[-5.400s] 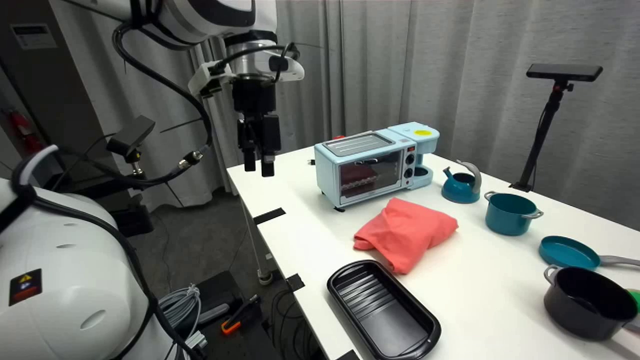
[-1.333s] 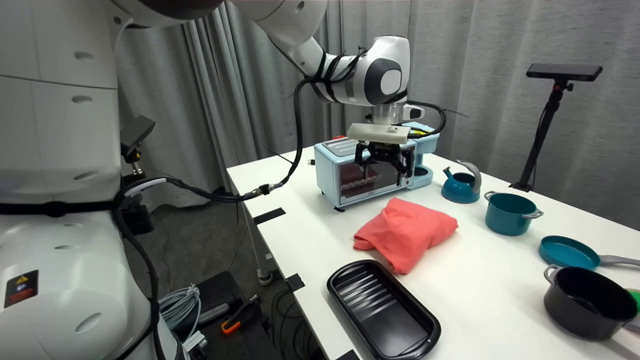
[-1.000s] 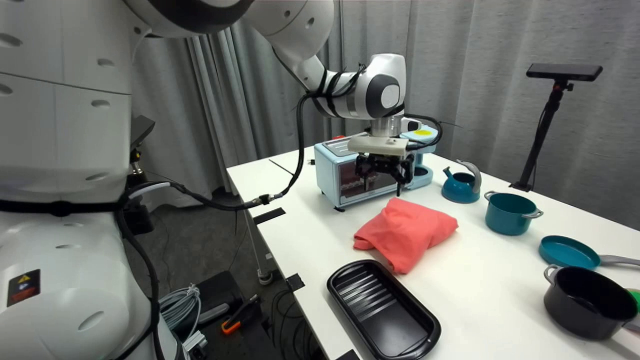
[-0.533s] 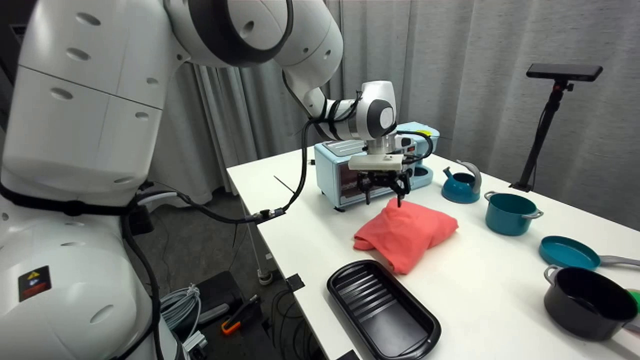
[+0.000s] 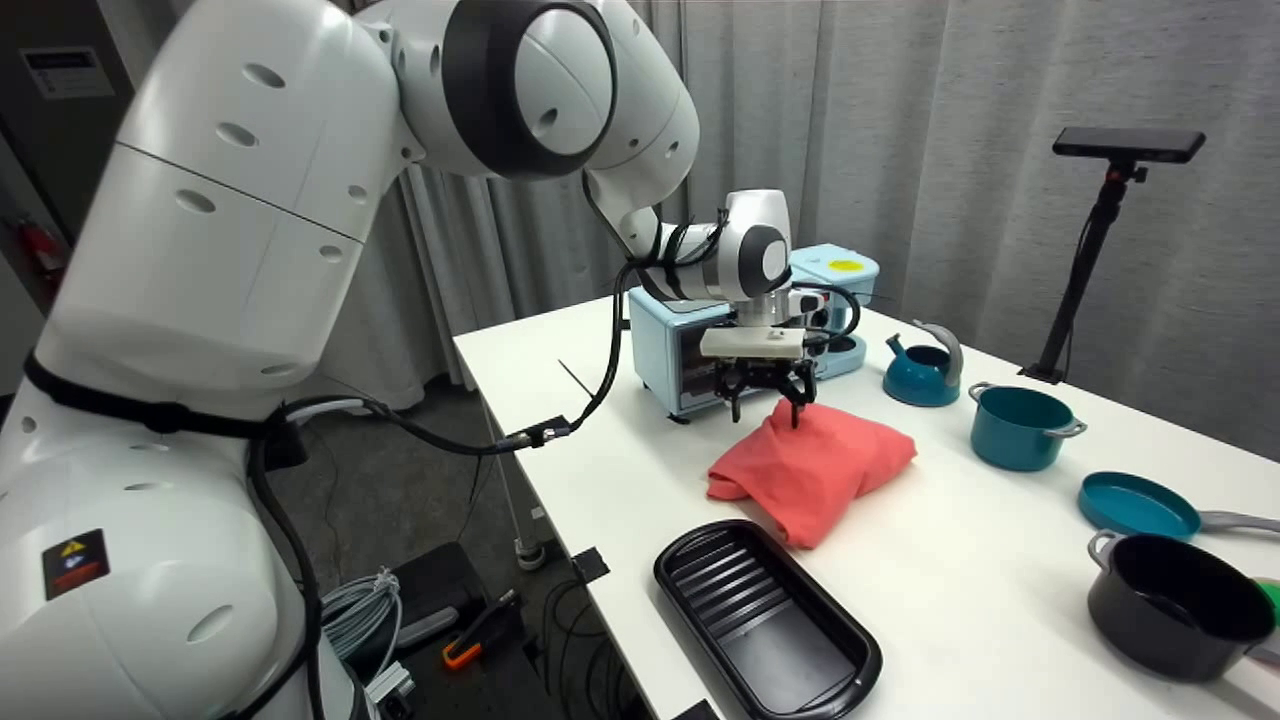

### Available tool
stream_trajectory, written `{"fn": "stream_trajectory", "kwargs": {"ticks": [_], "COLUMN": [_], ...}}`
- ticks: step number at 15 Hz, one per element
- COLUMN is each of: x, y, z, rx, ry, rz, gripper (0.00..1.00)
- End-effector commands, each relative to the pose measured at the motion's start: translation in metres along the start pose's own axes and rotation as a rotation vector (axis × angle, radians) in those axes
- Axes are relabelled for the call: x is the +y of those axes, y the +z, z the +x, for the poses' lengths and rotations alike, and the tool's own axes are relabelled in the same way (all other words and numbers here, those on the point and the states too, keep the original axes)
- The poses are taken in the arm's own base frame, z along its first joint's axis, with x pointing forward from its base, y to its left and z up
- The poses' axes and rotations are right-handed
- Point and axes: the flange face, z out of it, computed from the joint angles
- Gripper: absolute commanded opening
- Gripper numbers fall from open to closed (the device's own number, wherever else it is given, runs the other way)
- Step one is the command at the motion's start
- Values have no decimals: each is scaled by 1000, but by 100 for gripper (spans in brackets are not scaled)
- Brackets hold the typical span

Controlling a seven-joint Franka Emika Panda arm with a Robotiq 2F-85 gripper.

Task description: Unfold the shirt

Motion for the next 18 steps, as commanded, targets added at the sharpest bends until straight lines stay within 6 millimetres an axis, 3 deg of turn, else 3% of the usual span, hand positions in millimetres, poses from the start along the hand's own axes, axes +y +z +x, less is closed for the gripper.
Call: {"fn": "stream_trajectory", "kwargs": {"ticks": [1,7,10,13,15,18], "x": [-3,0,6,14,20,36], "y": [8,7,4,0,-14,-49], "z": [14,14,11,5,-6,-38], "rx": [-16,-9,-3,6,28,69], "ry": [6,23,46,70,92,139], "rz": [-8,-7,4,16,21,12], "gripper": [66,18,0,0,1,1]}}
